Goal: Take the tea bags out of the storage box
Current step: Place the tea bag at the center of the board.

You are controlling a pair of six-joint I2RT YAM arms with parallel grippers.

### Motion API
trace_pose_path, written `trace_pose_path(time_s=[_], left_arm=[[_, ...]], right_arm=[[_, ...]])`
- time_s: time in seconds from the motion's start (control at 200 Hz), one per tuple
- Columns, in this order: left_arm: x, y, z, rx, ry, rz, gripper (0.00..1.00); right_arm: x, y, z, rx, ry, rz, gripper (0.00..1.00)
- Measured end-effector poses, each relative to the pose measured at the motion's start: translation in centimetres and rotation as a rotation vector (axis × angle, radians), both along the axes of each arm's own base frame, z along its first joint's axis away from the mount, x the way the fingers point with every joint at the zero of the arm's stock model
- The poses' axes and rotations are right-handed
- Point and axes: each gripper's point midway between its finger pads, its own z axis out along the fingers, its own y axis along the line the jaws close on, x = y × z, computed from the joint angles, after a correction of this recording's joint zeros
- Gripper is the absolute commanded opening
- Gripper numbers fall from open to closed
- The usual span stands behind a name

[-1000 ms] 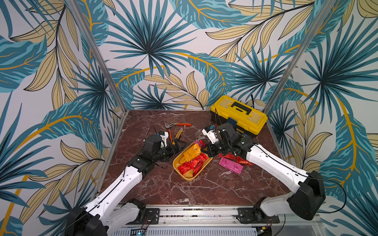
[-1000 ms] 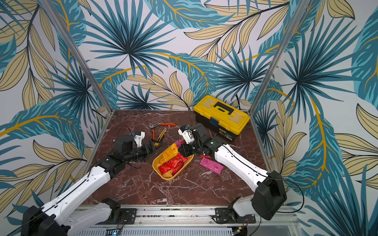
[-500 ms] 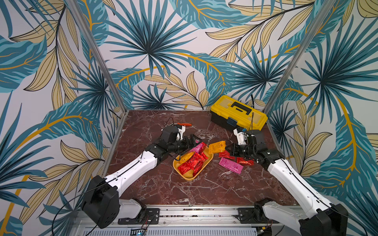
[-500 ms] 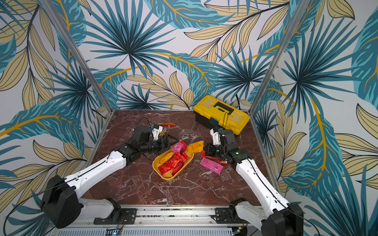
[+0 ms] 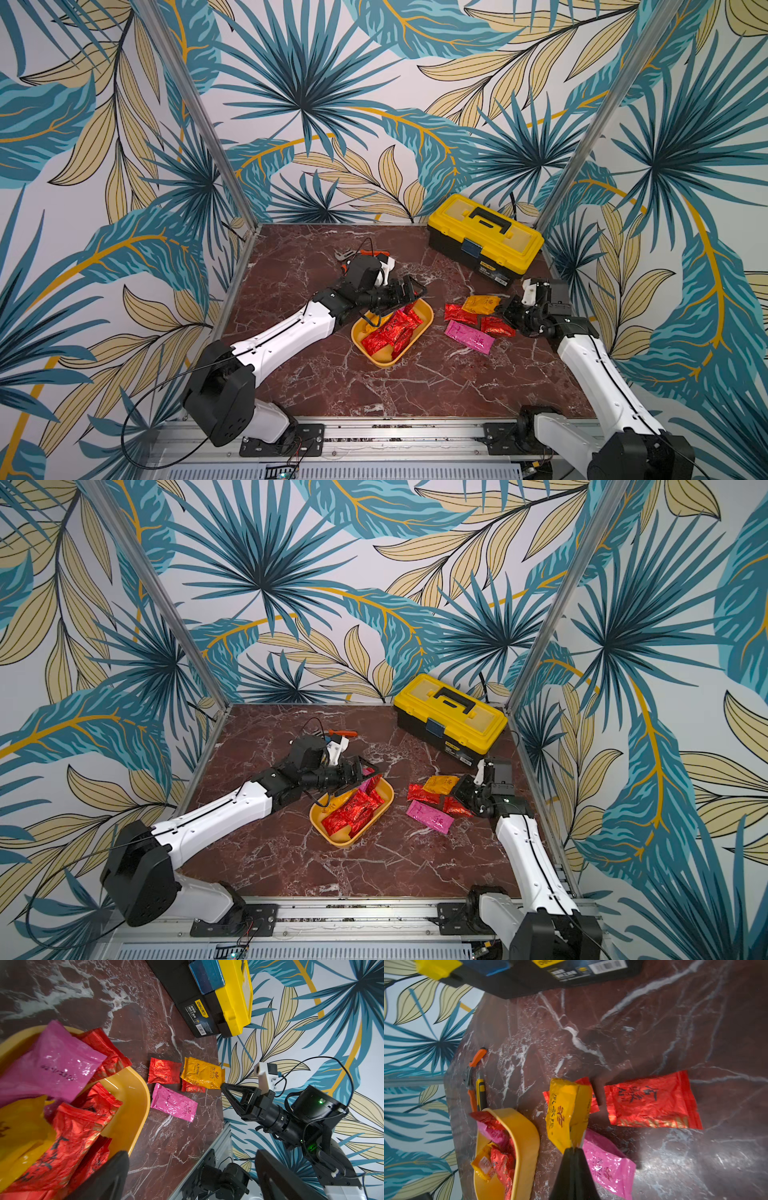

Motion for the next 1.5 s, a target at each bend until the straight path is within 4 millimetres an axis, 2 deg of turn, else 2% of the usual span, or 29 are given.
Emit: trace_pose_path(time_s=[0.22, 0.391, 0.541, 0.601, 0.691, 0.766, 0.896, 1.032, 1.127, 1.232, 1.497], left_arm=[[-1.0, 3.1, -0.3, 0.141, -0.039, 0.049, 1.0], [-1.5, 4.9, -0.8, 0.226, -0.053, 0.075, 1.0], [-1.8, 5.9, -0.5, 0.245, -0.067, 0.094, 1.0], [-1.9, 6.3, -0.6, 0.244, -0.066, 0.101, 1.0], [-2.0, 7.2, -1.1, 0.241, -0.056, 0.12, 1.0], [-2.1, 8.2, -1.8, 0.242, -0.036, 0.14, 1.0], [-2.1, 9.5, -2.0, 0.232, -0.025, 0.175, 1.0], [-2.1, 10.4, -1.0, 0.216, -0.048, 0.201, 1.0], [-2.2, 11.0, -0.5, 0.21, -0.066, 0.219, 1.0], [-2.4, 11.7, -0.7, 0.215, -0.069, 0.238, 1.0], [-2.4, 12.6, -2.0, 0.23, -0.042, 0.265, 1.0]], right_arm=[[-0.3, -1.1, -1.5, -0.017, 0.049, -0.05, 0.13], [-0.6, -1.6, -2.7, -0.035, 0.088, -0.07, 0.29], [-0.8, -2.0, -2.8, -0.055, 0.092, -0.084, 0.31], [-0.9, -2.2, -2.7, -0.065, 0.093, -0.089, 0.36], [-1.2, -2.6, -2.3, -0.091, 0.086, -0.097, 0.46], [-1.4, -2.9, -1.6, -0.112, 0.072, -0.107, 0.51], [-1.4, -3.3, 0.2, -0.139, 0.03, -0.114, 0.53], [-1.0, -3.1, 2.0, -0.136, -0.015, -0.103, 0.54], [-0.5, -2.3, 3.0, -0.116, -0.041, -0.07, 0.54], [0.1, -0.6, 3.9, -0.092, -0.064, -0.007, 0.54], [1.3, 6.2, 5.5, -0.062, -0.091, 0.2, 0.52]])
